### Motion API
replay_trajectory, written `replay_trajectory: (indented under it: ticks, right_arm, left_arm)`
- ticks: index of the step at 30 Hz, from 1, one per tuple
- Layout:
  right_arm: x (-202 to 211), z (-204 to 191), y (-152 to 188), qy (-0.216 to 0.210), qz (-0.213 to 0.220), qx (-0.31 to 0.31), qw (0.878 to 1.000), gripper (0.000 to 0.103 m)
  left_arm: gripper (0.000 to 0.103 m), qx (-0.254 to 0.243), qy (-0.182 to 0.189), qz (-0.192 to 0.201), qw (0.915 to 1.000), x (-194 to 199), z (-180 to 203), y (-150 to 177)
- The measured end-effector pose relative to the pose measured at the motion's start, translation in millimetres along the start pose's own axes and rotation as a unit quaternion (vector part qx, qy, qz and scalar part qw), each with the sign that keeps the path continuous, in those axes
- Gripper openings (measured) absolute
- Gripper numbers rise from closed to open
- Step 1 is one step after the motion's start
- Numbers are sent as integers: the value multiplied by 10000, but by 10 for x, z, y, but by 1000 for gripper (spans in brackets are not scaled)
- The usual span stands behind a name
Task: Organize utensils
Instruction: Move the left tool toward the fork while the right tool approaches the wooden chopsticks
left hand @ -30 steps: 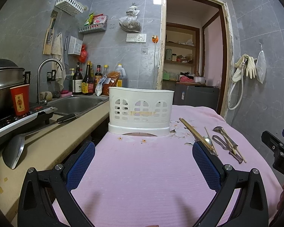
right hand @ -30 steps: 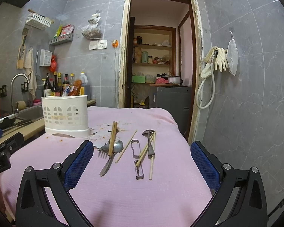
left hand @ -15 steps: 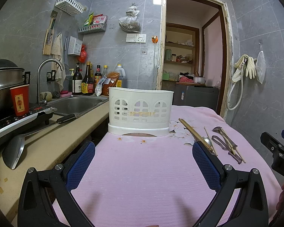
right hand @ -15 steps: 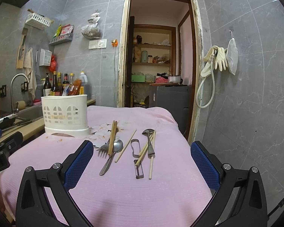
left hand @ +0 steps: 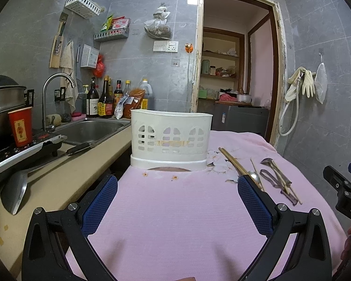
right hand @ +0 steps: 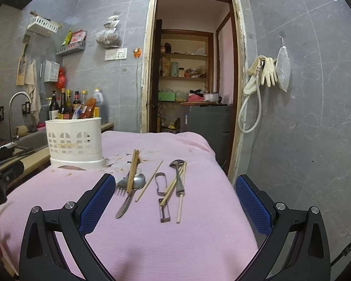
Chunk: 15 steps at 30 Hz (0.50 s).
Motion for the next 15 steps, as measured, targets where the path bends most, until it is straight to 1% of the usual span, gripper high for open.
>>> replay_trajectory:
  ticks: [4, 10, 12, 15]
  right_arm:
    - [-20, 65, -72, 13, 5, 20, 10000, 103]
    - [-135, 176, -200, -54, -139, 9, 9999, 103]
    - [-231, 226, -260, -58, -228, 28, 9997, 103]
    - [-389, 315, -341, -212, -418, -38, 9989, 103]
  left_arm:
    - [101, -14, 118, 14, 9999, -69, 10, -129]
    - [101, -142, 243, -67, 9996, -218, 69, -361]
    - [101, -148, 307, -120, 9993, -287, 80, -429]
    - [101, -213, 456, -272, 9984, -425, 120, -518]
Point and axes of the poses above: each gripper's, at about its wrist camera, not at the fingertips, and x roughly against the way its jaws point, z to its right, y to its underside, the point moved 2 cm from there along -x, roughly the way its jaws point, and after that the axes turned 5 degrees about -x, right-handed, at the moved point
